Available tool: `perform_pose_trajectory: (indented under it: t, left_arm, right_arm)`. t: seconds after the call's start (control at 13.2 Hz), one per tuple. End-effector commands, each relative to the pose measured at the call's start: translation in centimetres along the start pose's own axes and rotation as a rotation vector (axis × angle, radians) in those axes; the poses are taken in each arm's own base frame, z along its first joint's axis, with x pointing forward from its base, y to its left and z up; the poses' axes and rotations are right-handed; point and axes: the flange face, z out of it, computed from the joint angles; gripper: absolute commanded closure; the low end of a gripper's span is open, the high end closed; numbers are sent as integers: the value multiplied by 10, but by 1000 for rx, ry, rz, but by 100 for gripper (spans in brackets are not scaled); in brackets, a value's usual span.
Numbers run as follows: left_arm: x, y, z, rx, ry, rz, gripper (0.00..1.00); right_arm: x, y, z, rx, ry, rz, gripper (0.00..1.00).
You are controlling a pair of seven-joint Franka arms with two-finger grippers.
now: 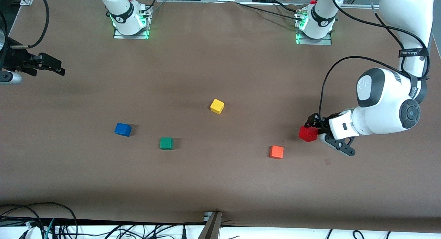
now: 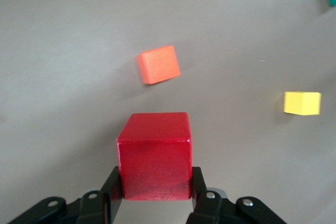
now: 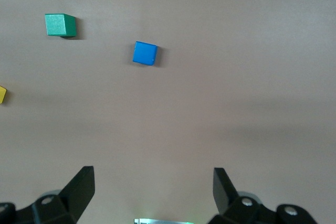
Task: Pass red block to right arm, stack on blue
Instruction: 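Lift the red cube with the left gripper while the right gripper approaches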
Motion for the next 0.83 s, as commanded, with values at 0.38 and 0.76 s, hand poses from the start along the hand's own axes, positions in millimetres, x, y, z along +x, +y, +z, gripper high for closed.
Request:
perform_pose_trajectory:
  t: [0.38, 0.76]
  left_arm:
    - [41, 91, 26, -212, 201, 508, 100]
    - [65, 148, 60, -489, 512, 635, 100]
  right_arm:
    - [8, -28, 23, 109, -93, -24, 0]
    - [46, -76, 96, 584, -258, 18, 0]
